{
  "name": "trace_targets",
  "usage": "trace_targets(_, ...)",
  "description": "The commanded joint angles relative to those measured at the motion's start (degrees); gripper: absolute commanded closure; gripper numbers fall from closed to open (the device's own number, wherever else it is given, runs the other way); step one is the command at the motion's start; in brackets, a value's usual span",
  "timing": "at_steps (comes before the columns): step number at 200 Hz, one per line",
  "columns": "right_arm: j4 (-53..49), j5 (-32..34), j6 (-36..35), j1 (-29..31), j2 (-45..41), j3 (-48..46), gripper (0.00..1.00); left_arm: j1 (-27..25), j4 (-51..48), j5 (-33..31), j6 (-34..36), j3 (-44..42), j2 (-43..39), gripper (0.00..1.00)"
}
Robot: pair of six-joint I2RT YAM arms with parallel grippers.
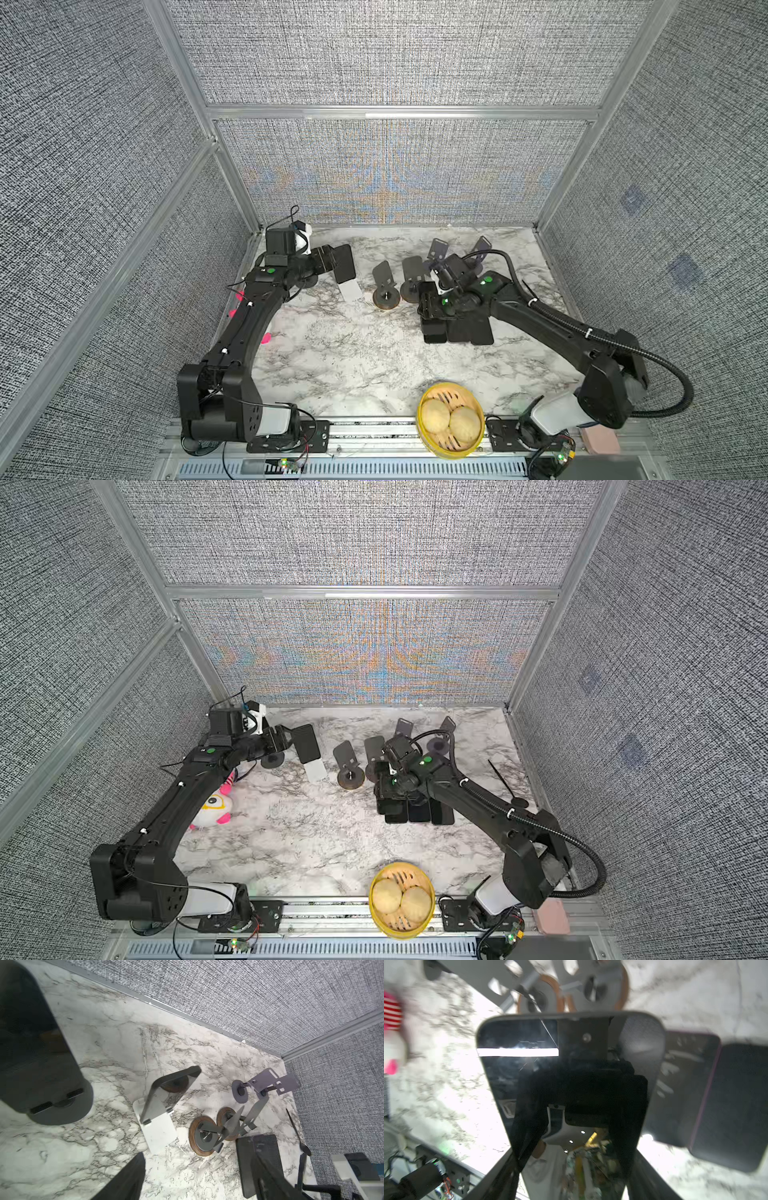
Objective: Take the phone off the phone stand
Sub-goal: 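Carry the black phone with the right gripper while the left gripper withdraws, then lower the black phone with the right gripper beside the flat phones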
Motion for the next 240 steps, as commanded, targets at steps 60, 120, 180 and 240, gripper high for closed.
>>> trace_targets(60,-4.2,1.0,9.3,4.9,11.8,5.7,1.00,0.2,-0.9,-10.2,1.9,-1.1,-4.3,0.19)
trace_targets(120,0.4,1.9,12.6,6.7,18.2,7.1,1.00,0.2,0.3,-10.1,1.8,-1.8,-5.2,0.19)
trace_targets(180,0.7,3.4,13.7,7.5,23.6,10.0,1.00,0.2,0.1,-9.8,1.3,-1.8,-5.0,0.19)
trace_targets(240,1.8,4.4,13.9,7.7,26.9,11.1,0.96,0.2,-0.1,-9.8,1.2,-1.6,-4.7,0.19)
